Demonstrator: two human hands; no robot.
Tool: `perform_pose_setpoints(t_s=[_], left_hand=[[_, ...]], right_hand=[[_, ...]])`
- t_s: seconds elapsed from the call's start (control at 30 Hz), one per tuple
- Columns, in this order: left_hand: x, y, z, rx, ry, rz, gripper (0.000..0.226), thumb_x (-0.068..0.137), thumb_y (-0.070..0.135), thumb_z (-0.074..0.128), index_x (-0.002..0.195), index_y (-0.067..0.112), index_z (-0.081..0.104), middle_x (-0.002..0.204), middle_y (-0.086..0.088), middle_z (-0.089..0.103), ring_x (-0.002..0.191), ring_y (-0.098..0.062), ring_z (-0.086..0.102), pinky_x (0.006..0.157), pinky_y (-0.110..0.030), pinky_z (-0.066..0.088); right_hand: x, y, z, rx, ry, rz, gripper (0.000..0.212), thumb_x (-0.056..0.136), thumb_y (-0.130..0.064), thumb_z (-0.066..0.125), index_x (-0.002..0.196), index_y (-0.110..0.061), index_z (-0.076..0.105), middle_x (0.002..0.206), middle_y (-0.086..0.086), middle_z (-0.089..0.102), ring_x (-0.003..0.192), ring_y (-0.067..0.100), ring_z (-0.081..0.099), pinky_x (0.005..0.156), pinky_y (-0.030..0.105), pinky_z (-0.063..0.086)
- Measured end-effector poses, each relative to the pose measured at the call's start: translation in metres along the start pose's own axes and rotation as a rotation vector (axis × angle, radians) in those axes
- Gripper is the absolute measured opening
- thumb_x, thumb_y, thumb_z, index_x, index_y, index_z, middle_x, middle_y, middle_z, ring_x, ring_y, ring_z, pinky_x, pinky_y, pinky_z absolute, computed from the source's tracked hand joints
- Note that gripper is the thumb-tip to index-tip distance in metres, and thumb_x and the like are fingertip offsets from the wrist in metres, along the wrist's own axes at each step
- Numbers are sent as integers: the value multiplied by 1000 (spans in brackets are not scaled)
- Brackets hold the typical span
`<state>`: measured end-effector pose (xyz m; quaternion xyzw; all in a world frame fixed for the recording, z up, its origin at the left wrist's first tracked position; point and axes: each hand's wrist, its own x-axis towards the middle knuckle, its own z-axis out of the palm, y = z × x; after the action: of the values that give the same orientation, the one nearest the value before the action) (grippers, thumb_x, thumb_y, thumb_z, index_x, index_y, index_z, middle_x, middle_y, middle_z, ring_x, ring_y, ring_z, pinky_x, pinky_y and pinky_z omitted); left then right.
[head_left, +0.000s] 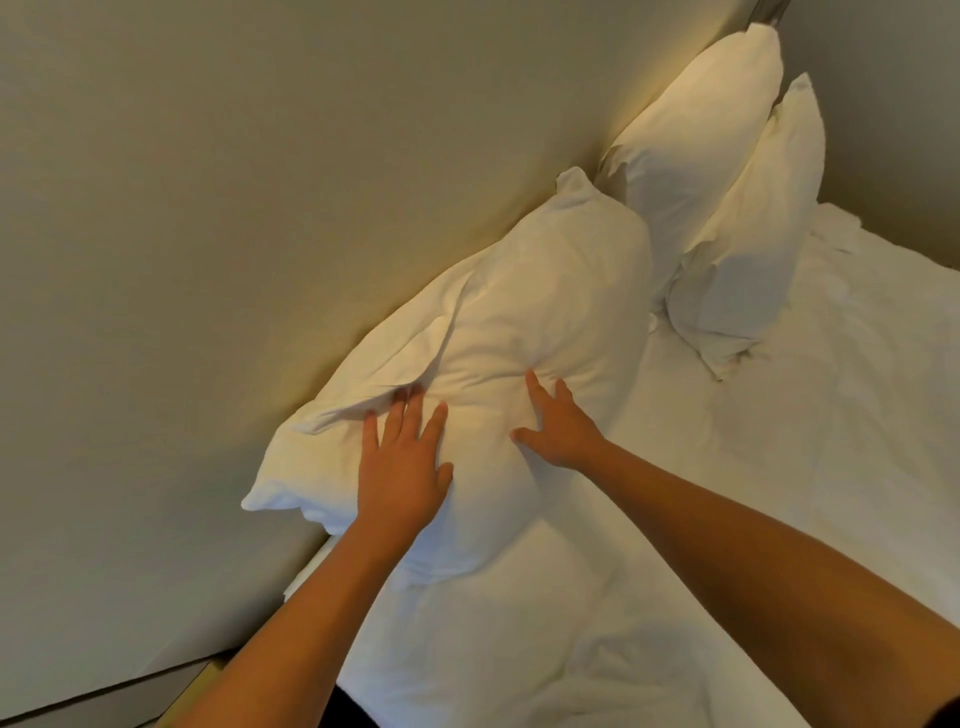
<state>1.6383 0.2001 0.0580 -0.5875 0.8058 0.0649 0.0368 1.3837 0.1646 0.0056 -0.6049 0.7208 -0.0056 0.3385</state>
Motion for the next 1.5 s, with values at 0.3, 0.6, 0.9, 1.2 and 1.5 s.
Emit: perform_pose_setpoints(t_s=[0.3,0.6,0.9,1.2,1.5], left_hand=[[-22,65,-15,-158,-170,13,61,102,54,42,155,25,35,168,-13,17,156,-33,10,124,-55,14],[-89,308,-8,-216,-338,359,56,101,51,49,149,21,47,159,-11,40,149,-29,33,117,-46,33],[-258,659,26,-142,-409,804,52,100,47,48,144,20,51,147,-8,52,138,-28,45,110,-43,41],[-381,888,111,23,-527,920,52,100,45,46,145,21,49,151,-7,48,143,-26,40,114,-44,39],[-406,1066,180,-52,-568,947,60,101,46,46,155,23,36,163,-9,32,153,-26,22,117,-45,33]], right_hand=[[-117,54,11,115,59,71,80,101,-51,58,166,-31,15,160,6,48,137,29,55,109,41,45],[-380,266,18,174,87,471,68,102,-54,55,160,-30,30,150,4,58,130,25,60,104,37,47],[-663,511,35,335,348,840,59,103,-52,54,154,-25,40,139,3,63,123,24,63,100,35,50],[-805,722,85,407,397,1039,55,104,-46,54,152,-22,42,142,9,56,131,28,55,103,38,50],[-839,897,89,381,438,1093,80,102,-56,52,167,-24,17,174,9,11,160,29,14,128,43,23]])
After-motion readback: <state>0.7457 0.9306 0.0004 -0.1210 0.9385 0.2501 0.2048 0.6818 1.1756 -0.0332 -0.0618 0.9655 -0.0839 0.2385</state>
